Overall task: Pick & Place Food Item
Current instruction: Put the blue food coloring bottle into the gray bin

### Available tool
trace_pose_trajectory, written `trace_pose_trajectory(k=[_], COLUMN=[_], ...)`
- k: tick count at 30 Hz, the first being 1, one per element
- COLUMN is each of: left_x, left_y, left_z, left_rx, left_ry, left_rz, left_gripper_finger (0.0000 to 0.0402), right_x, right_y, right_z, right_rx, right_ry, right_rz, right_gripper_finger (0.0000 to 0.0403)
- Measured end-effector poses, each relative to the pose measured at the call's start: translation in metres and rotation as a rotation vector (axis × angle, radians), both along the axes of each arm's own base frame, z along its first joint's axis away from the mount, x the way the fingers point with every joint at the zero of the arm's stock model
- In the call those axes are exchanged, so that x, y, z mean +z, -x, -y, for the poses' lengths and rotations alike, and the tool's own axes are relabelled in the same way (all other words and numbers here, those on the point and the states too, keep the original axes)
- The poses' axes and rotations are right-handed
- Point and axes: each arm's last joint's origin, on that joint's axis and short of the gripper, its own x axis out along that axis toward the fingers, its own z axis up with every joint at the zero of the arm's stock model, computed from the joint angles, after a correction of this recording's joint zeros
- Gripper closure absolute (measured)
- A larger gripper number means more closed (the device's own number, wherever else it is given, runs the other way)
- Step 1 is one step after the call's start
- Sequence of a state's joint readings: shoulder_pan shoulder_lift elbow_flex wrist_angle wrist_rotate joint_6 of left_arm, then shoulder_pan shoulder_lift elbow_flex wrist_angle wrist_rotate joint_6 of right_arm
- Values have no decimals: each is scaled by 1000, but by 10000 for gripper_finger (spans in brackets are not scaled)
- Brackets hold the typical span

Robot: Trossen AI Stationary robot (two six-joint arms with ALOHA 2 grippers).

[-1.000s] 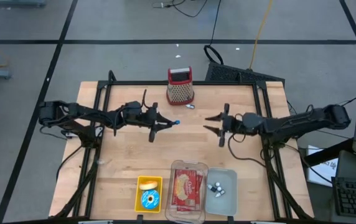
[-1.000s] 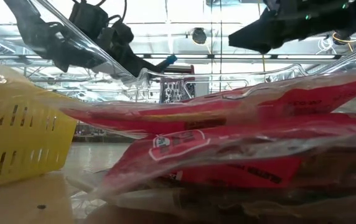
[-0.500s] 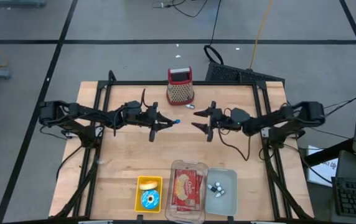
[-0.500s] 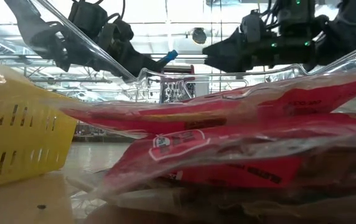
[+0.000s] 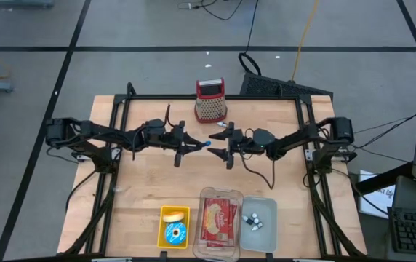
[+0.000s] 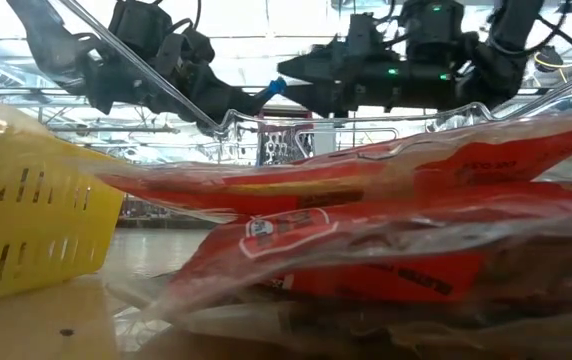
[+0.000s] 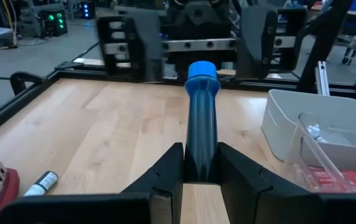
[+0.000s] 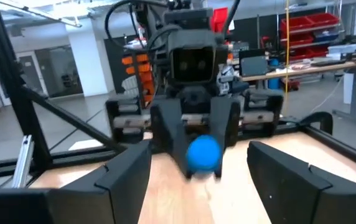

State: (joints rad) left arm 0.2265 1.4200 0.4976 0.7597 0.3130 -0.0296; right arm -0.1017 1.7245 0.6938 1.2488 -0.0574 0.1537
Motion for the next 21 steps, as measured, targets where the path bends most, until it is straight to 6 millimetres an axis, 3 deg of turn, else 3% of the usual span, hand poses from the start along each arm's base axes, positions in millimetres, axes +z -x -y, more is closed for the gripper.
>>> trace_pose_trajectory(k=[6, 21], left_x=[0, 5], left_y=[0, -1], left_z=[2, 2], left_rx=[-8, -10], left_ry=[-8, -37], left_rz=[2, 56], left_gripper_finger=[318, 318], right_x=[4, 1], right_y=[-16, -18], right_z=[2, 2], right_rx=[-5, -5], right_ry=[6, 3], right_rz=[12, -27], right_gripper_finger=[151, 152])
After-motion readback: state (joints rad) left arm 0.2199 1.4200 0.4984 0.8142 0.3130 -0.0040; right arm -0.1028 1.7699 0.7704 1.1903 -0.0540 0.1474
